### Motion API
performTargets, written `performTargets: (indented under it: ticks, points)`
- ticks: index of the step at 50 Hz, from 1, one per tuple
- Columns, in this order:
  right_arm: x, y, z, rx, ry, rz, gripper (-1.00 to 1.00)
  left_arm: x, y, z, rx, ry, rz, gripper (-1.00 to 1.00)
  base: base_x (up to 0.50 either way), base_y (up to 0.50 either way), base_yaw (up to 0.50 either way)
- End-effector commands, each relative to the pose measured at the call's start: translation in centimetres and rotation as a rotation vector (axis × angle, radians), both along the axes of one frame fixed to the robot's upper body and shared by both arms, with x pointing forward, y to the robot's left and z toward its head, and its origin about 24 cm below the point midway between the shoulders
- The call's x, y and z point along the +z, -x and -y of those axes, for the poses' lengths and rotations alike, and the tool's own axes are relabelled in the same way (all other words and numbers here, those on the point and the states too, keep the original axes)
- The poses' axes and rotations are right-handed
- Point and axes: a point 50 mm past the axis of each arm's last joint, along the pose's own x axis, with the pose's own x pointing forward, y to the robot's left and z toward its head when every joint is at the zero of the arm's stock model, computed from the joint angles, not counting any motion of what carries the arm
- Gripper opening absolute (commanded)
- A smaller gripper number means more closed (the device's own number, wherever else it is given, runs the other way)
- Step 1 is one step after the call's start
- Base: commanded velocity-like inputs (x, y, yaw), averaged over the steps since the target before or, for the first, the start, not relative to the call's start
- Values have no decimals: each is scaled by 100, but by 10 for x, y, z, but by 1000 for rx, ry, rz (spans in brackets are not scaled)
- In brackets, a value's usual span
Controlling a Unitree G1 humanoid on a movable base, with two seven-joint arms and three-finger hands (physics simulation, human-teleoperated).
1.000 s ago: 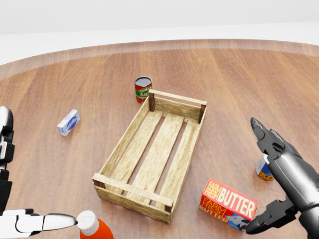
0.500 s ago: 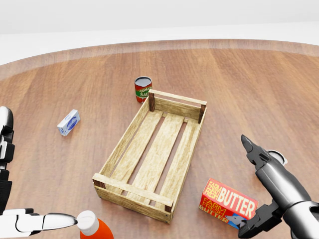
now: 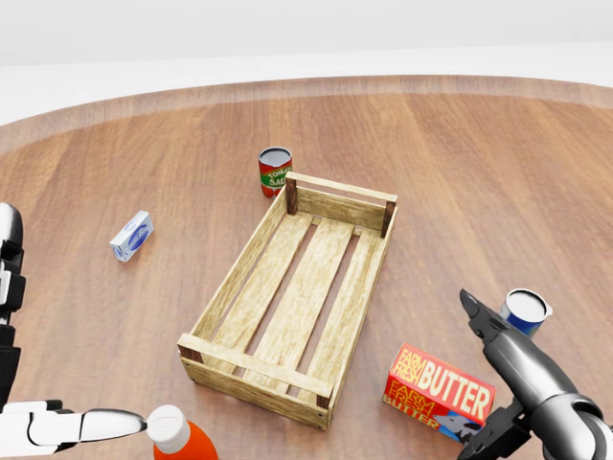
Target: Pick up the butter and put it in the tray.
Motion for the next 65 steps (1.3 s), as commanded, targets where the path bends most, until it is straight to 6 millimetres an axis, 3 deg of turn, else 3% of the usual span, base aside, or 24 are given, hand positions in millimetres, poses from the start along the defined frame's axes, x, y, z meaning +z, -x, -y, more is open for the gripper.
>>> performTargets:
  ticks: [1, 22, 48, 65]
  points:
    - [-13, -3, -1, 8, 6, -56, 100, 1, 0, -1, 2, 0, 4, 100, 0, 0, 0]
    - [-31, -10, -2, 11, 12, -137, 100, 1, 1, -1, 2, -1, 7, 100, 0, 0, 0]
    - [-50, -19, 23, -97, -15, -215, 100, 0, 0, 0, 1, 2, 0, 100, 0, 0, 0]
    - [-59, -29, 15, -100, -27, -245, 100, 2, 0, -2, 6, 3, 10, 100, 0, 0, 0]
